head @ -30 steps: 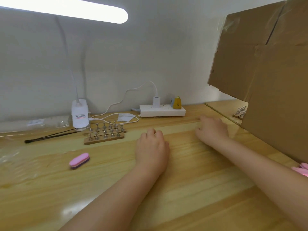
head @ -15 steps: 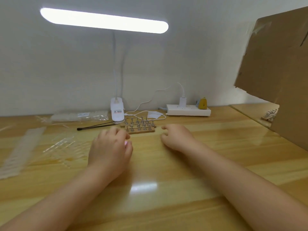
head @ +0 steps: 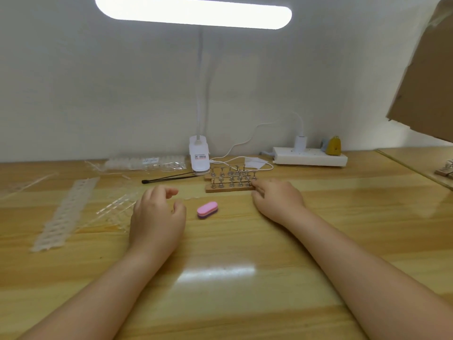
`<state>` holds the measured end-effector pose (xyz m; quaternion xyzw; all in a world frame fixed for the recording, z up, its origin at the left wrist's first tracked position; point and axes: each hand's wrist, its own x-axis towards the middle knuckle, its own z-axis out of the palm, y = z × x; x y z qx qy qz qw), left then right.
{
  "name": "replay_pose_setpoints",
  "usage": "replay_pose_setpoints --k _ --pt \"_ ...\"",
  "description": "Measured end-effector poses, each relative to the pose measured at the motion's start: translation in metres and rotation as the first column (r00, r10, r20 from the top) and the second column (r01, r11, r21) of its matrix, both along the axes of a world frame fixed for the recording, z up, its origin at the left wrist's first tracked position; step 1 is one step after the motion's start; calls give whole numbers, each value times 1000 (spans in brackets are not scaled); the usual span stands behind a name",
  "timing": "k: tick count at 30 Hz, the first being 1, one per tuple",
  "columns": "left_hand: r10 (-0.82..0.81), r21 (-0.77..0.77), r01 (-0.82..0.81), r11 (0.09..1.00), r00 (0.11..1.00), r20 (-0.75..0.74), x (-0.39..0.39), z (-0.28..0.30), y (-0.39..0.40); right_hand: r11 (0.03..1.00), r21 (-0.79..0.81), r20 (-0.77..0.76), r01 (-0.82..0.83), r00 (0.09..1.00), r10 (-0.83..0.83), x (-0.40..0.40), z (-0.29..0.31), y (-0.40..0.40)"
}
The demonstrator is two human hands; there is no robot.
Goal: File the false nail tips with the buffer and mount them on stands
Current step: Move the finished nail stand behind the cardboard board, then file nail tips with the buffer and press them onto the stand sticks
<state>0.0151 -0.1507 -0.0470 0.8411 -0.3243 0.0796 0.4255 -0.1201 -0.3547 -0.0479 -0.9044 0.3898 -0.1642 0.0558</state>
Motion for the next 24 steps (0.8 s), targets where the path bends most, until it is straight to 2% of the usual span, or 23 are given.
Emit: replay_pose_setpoints --k 5,9,17,24 --pt "18 -50 -17 999 999 28 2 3 3 997 49 74 -65 995 61 -2 7 0" --pt "32 -133 -34 991 999 -14 19 6 9 991 119 88 -64 995 54 -7 10 2" --pt "45 -207 -57 977 997 -61 31 7 14 972 235 -54 26 998 -14 -28 33 -10" --pt "82 -210 -92 973 995 -54 26 10 12 988 149 -240 31 971 6 -60 50 -21"
